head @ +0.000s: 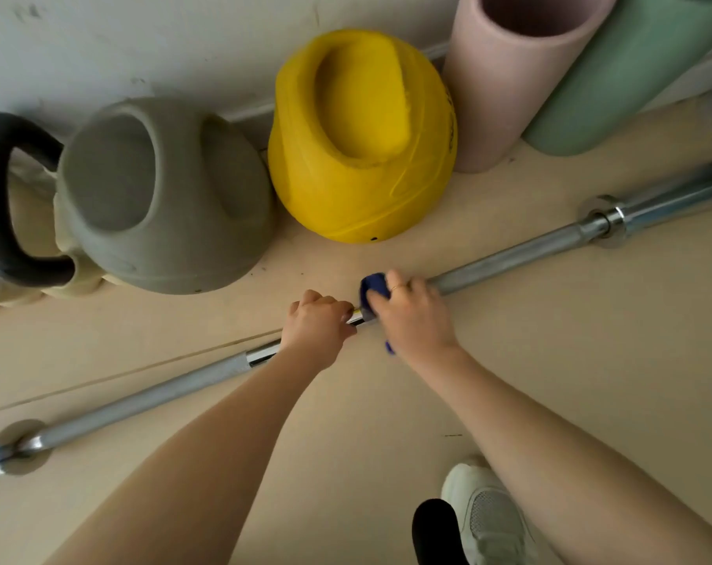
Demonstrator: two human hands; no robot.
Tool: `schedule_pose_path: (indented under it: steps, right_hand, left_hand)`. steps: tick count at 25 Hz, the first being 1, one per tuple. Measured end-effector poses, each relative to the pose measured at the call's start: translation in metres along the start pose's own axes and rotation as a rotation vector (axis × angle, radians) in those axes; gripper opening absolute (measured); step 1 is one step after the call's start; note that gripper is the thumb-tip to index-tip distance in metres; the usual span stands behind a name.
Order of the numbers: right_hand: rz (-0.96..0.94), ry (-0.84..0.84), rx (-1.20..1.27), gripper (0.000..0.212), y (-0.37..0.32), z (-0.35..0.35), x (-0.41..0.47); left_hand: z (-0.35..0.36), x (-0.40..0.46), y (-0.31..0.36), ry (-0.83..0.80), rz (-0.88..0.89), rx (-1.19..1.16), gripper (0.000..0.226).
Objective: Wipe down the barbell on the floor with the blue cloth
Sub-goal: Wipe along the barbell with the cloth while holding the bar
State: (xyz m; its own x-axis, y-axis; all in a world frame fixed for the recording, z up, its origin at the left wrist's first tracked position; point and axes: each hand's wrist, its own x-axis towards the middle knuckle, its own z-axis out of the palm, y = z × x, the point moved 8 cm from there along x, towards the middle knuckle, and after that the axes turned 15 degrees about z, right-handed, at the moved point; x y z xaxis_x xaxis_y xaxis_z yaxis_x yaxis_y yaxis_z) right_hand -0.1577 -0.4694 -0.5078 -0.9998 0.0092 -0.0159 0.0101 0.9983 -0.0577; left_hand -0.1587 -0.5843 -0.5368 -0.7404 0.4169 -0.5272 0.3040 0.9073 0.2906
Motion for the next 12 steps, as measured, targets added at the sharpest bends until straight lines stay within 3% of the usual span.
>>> schedule_pose_path:
  steps: [4,6,9,12]
  right_hand:
    - [0.344,0.039,0.031,0.026,0.056,-0.005,0.023]
    - [0.229,0.07,0.003,0.019,0.016,0.0,0.013]
    - [-0.091,0.117,0.008,0.022,-0.013,0.0,0.004]
    - [-0.014,0.169,-0.113,0.014,0.054,-0.003,0.036]
  left_hand:
    - [0.0,0.006,-0.008,-0.032,0.02,-0.047,0.025]
    - [-0.001,0.006,-0.008,-0.017,-0.007,-0.075,0.032]
    - [-0.006,0.005,-0.004,0.039,-0.002,-0.059,0.024]
    - [-0.005,0.008,-0.005,0.069,0.042,-0.007,0.027]
